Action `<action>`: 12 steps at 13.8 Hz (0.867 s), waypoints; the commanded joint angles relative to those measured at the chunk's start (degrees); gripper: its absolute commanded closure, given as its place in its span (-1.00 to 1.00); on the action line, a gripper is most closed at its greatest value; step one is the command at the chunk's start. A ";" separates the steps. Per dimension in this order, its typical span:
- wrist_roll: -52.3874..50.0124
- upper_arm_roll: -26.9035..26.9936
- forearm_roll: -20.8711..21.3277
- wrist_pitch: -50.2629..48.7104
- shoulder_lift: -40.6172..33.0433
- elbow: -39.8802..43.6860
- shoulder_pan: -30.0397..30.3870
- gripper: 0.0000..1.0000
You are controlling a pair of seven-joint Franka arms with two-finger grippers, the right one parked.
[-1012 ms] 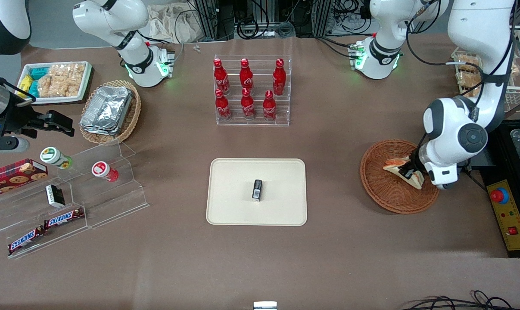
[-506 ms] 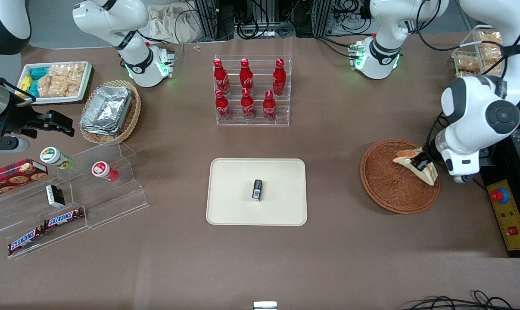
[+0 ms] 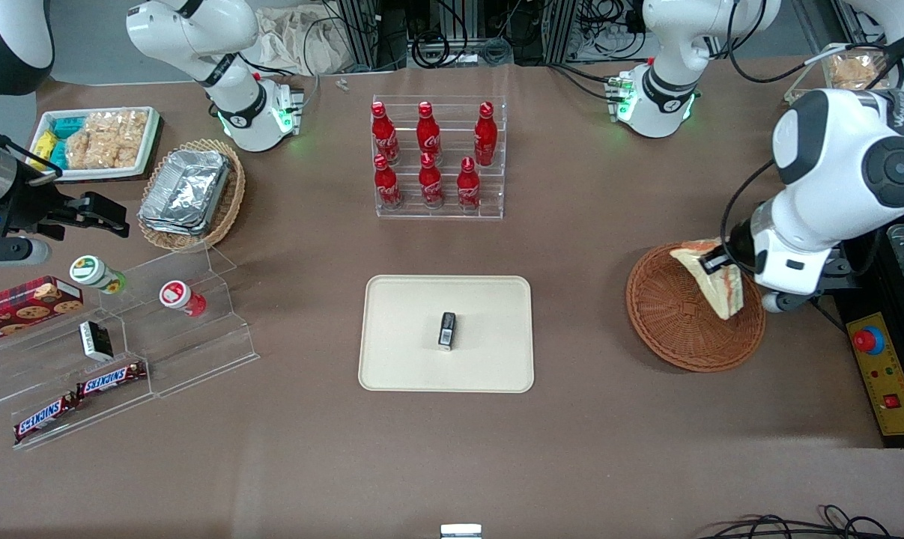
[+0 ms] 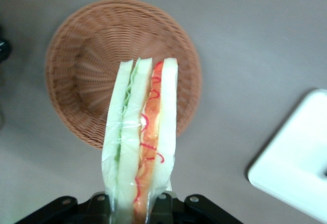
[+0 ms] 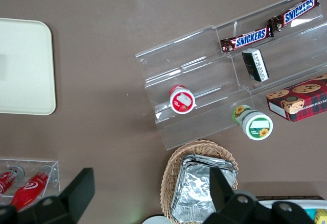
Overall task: Place sandwich from basket to tray
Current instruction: 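Close the left gripper on the sandwich and lift it, then carry the sandwich with the left gripper over the cream tray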
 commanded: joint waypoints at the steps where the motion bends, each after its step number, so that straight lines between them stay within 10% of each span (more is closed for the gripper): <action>1: 5.44 -3.89 -2.36 -0.77 1.62 3.27 -0.31 1.00; 12: 3.53 -18.15 3.43 8.64 16.45 13.72 -5.92 1.00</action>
